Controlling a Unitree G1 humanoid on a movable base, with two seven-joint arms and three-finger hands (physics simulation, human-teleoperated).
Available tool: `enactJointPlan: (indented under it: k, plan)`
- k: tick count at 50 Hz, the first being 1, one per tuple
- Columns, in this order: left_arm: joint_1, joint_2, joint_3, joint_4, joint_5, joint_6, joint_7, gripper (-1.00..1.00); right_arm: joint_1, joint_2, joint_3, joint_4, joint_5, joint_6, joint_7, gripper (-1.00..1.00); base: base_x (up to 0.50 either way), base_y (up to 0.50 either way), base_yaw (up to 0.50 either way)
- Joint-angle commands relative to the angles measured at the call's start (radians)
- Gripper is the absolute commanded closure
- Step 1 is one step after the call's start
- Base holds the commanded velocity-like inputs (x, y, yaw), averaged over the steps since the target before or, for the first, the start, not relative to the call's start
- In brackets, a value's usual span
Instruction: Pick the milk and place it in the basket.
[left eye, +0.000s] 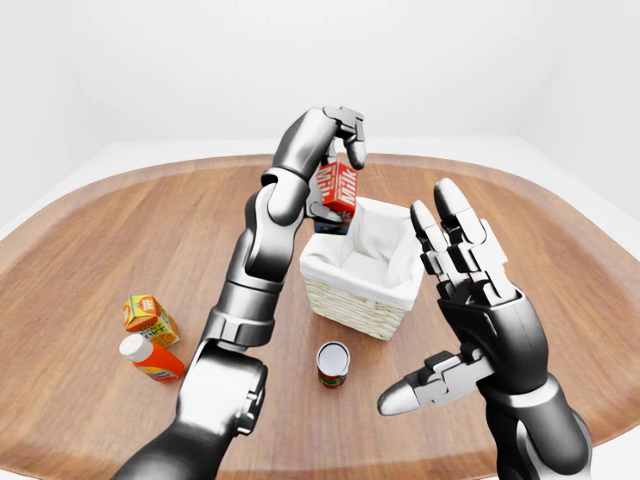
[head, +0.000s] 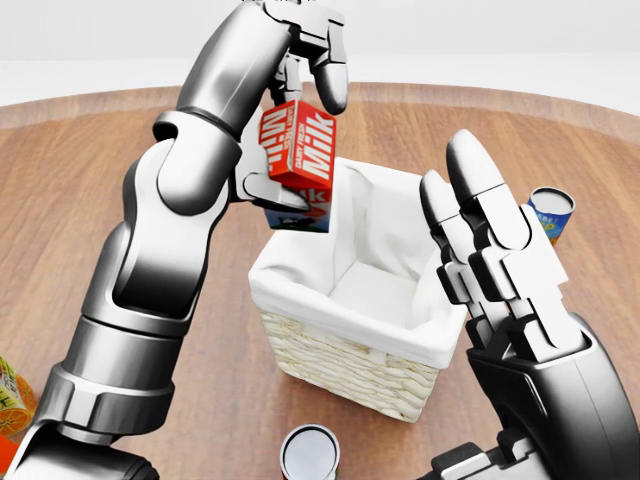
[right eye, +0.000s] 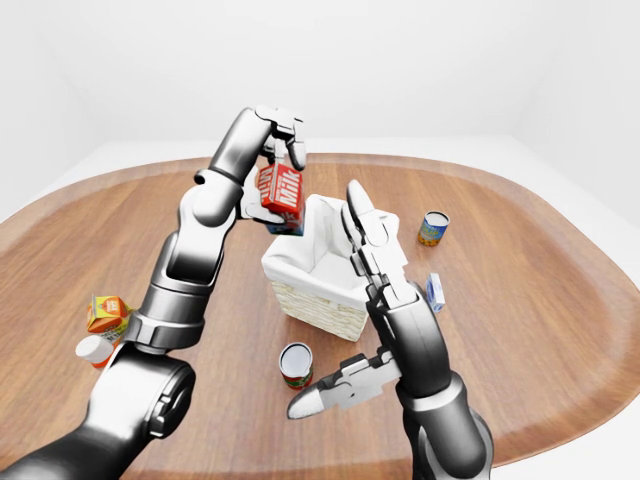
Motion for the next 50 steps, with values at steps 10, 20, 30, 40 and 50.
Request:
enactJointPlan:
  k: [10,20,30,40,50]
  plan:
    - [-0.068,-0.038,-0.006,0.136,-0.017,0.000,0.073,1.00,-0.001,0.001,-0.004,-0.001,0.006,0.000,0.004,-1.00,0.00,0.00,0.00]
    - [-0.095,-0.051,-0.008,0.184,-0.024,-0.019,0.087,1.00,-0.001,0.001,-0.003,-0.003,0.003,0.000,0.003,-1.00,0.00,0.00,0.00]
    - [-0.142,-0.069,-0.010,0.285,-0.061,-0.069,0.127,1.00,0.001,0.000,-0.004,0.004,0.004,0.000,0.003,-1.00,0.00,0.00,0.00]
    - [-0.196,-0.064,0.003,0.417,-0.088,-0.131,0.178,1.00,0.002,0.000,-0.004,0.004,0.003,0.000,0.004,-1.00,0.00,0.00,0.00]
    - [-0.234,-0.069,0.004,0.541,-0.104,-0.175,0.216,1.00,0.003,0.000,-0.002,0.007,0.003,0.000,0.004,-1.00,0.00,0.00,0.00]
